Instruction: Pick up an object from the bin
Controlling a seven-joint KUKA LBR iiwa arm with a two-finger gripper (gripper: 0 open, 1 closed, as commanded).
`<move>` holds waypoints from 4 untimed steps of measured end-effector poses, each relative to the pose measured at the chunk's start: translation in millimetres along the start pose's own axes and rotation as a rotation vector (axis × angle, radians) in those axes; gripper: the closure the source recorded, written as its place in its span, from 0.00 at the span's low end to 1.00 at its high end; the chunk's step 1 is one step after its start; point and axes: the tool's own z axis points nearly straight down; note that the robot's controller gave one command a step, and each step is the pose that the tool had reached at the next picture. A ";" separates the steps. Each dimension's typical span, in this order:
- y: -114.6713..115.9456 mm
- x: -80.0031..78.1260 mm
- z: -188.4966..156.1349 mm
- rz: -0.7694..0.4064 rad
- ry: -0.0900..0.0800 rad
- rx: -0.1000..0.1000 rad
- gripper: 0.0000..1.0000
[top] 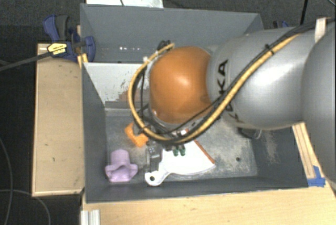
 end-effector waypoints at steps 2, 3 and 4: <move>-4.3 -1.6 41.6 -0.342 -0.001 -0.004 0.00; -29.3 10.1 78.4 -0.046 -0.002 -0.004 0.00; -32.0 11.6 91.6 -0.245 0.001 -0.004 0.00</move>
Offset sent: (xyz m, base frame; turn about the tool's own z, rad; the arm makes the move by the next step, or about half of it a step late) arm 0.0069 -0.0163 -0.0653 0.0309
